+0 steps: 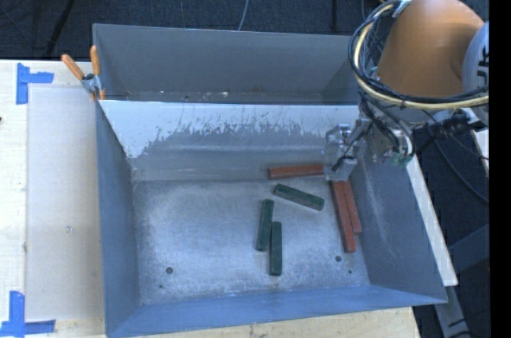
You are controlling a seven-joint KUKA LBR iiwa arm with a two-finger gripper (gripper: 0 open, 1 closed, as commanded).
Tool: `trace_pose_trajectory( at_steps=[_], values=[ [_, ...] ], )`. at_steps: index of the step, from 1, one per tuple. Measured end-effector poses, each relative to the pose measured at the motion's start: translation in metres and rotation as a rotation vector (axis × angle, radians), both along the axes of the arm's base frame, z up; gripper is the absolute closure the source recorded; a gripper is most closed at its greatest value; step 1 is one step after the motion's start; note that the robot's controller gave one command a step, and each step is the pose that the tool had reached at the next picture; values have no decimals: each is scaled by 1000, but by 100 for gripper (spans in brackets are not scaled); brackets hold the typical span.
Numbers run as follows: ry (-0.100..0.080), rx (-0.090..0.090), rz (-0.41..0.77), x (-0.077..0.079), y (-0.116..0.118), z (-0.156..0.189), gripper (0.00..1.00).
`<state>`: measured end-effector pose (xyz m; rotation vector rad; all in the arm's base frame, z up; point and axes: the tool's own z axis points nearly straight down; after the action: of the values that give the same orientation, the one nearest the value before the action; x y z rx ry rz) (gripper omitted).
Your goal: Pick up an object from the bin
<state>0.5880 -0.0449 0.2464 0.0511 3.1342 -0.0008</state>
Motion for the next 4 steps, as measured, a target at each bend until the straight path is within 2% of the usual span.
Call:
trace_pose_trajectory(
  at_steps=[1, 2, 3, 4],
  values=[
    [5, 0, 1, -1, 0, -3, 100],
    [2, 0, 9, -16, 41, -58, 100],
    [13, 6, -56, -21, 27, -81, 100],
    [6, 2, -176, -20, 1, -71, 0]
  ],
)
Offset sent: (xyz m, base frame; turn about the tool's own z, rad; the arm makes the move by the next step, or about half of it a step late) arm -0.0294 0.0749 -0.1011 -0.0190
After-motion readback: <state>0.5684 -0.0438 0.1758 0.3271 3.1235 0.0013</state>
